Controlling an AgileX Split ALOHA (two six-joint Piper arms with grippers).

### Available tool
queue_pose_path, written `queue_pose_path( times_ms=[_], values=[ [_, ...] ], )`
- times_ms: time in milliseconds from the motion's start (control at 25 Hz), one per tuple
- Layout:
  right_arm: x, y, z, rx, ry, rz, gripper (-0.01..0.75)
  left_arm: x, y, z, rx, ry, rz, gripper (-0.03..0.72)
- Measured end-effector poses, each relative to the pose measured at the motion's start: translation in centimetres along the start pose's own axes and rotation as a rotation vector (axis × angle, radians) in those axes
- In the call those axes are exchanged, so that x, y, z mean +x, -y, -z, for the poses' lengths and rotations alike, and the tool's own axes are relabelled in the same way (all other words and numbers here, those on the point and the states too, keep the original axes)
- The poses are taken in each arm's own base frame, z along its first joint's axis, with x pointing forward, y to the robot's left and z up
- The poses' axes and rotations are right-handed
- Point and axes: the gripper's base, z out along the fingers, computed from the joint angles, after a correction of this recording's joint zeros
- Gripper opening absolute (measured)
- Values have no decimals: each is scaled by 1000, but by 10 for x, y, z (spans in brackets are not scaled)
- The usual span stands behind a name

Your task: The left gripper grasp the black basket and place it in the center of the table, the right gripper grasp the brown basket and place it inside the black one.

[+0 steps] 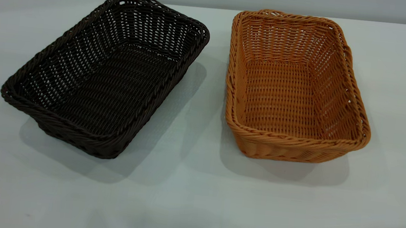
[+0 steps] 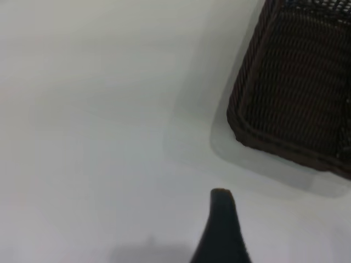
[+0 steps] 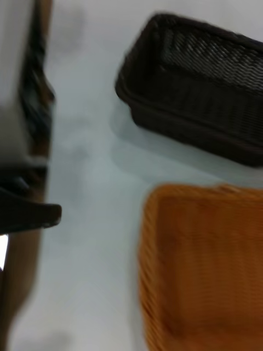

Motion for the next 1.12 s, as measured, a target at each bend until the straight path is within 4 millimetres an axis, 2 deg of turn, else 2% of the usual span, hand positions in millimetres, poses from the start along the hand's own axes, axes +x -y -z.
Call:
queue_pose_path(
  times_ms=[240,440,520,760,1040,1120],
  values=[
    [-16,14,-74,-118,-169,-389,531,-29,1,-54,1,-53,-2,542],
    [-20,35,-127,-141,-195,-821,531,-54,2,-80,1,-74,-2,542],
    [-18,39,-141,-152,-226,-927,531,-59,2,-88,0,-87,5,542],
    [3,40,-173,-38,-336,-1076,531,-64,2,-108,-1,-115,16,542],
    [-9,38,-212,5,-349,-1095,531,-63,3,-117,-1,-123,25,542],
    [-5,36,-224,31,-368,-1113,531,-64,3,-117,-1,-110,26,542]
  ],
)
